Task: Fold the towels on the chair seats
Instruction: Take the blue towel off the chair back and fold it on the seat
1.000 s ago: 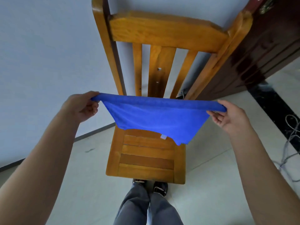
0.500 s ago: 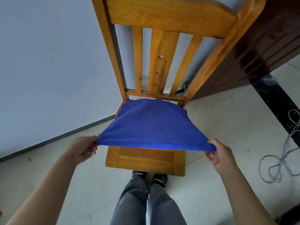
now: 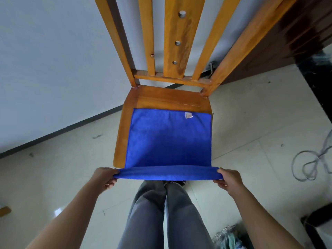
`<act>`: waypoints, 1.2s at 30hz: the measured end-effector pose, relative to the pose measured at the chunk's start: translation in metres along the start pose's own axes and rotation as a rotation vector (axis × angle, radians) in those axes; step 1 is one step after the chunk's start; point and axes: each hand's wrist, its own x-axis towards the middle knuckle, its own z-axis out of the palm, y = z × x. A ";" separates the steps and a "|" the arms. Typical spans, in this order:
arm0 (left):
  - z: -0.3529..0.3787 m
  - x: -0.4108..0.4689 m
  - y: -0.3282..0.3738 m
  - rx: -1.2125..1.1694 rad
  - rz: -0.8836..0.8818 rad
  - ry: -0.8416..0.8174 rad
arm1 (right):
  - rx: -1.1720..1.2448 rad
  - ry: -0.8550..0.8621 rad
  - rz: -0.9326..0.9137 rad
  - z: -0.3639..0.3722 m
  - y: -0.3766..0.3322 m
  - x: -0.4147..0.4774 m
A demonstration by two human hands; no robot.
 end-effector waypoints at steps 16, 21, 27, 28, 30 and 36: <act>0.036 0.025 0.126 -0.604 0.051 -0.098 | 0.314 -0.155 -0.085 0.021 -0.107 0.037; 0.057 0.058 0.160 -0.640 0.046 -0.062 | 0.247 -0.101 -0.118 0.038 -0.132 0.072; 0.069 0.080 0.171 -0.764 0.166 -0.061 | 0.223 -0.077 -0.205 0.045 -0.131 0.094; 0.069 0.080 0.170 -0.752 0.200 -0.072 | 0.228 -0.084 -0.221 0.045 -0.129 0.095; 0.070 0.077 0.168 -0.658 0.276 -0.120 | 0.261 -0.114 -0.246 0.044 -0.125 0.097; 0.075 0.068 0.126 0.075 0.563 0.033 | -0.044 0.130 -0.346 0.050 -0.093 0.093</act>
